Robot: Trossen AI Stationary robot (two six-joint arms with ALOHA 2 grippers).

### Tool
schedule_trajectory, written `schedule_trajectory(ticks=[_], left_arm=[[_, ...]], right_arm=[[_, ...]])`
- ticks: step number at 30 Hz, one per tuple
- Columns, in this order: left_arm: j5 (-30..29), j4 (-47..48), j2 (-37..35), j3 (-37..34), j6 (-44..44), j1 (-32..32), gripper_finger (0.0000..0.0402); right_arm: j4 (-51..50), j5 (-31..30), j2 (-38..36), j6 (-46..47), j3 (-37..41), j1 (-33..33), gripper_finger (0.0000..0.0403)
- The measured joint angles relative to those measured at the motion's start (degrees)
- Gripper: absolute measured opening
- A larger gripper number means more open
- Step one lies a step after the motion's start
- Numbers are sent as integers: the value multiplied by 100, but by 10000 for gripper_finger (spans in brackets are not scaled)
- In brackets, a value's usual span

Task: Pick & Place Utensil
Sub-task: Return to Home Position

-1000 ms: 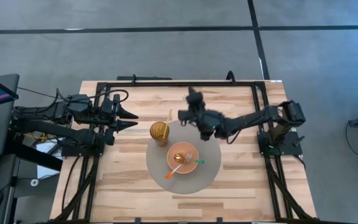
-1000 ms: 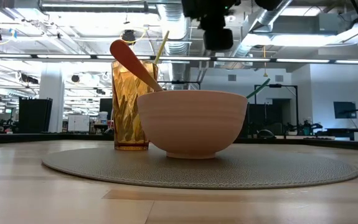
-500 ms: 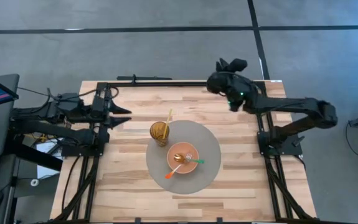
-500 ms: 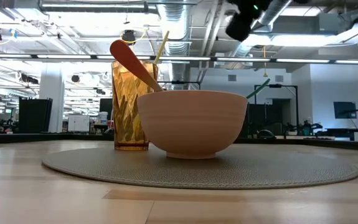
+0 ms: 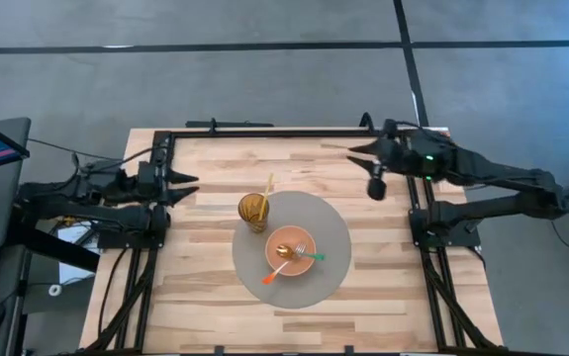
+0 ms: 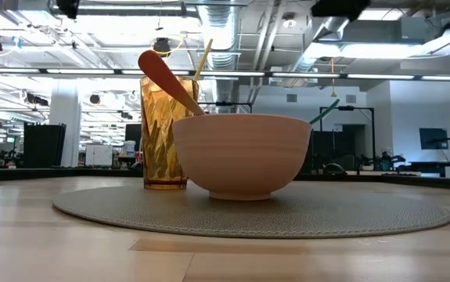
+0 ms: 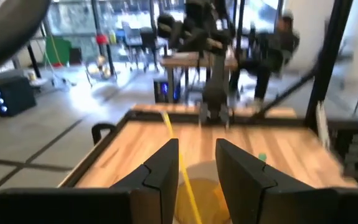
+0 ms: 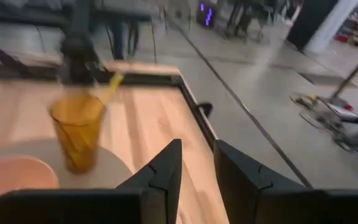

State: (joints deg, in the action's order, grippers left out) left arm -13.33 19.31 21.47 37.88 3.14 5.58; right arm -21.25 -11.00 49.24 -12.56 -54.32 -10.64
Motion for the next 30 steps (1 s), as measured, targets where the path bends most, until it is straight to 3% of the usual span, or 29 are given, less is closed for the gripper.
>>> schedule_trajectory(ticks=[6,11,18,23,30], left_arm=[[-25,-225,-1176,-648,-53,0,108],[-43,-295,-2136,-1106,-50,0,108],[89,-774,-1695,-1522,-152,4,108],[92,-1261,-1651,-1541,-16,4,108],[127,-1130,-1953,-1553,-35,4,108]], right_arm=[[713,87,-1215,564,1359,273,87],[2102,263,-2080,813,2803,403,87],[3153,1451,-2869,957,3889,419,87],[3253,1427,-3335,1116,4170,416,87],[3188,1427,-3835,1115,4492,418,87]])
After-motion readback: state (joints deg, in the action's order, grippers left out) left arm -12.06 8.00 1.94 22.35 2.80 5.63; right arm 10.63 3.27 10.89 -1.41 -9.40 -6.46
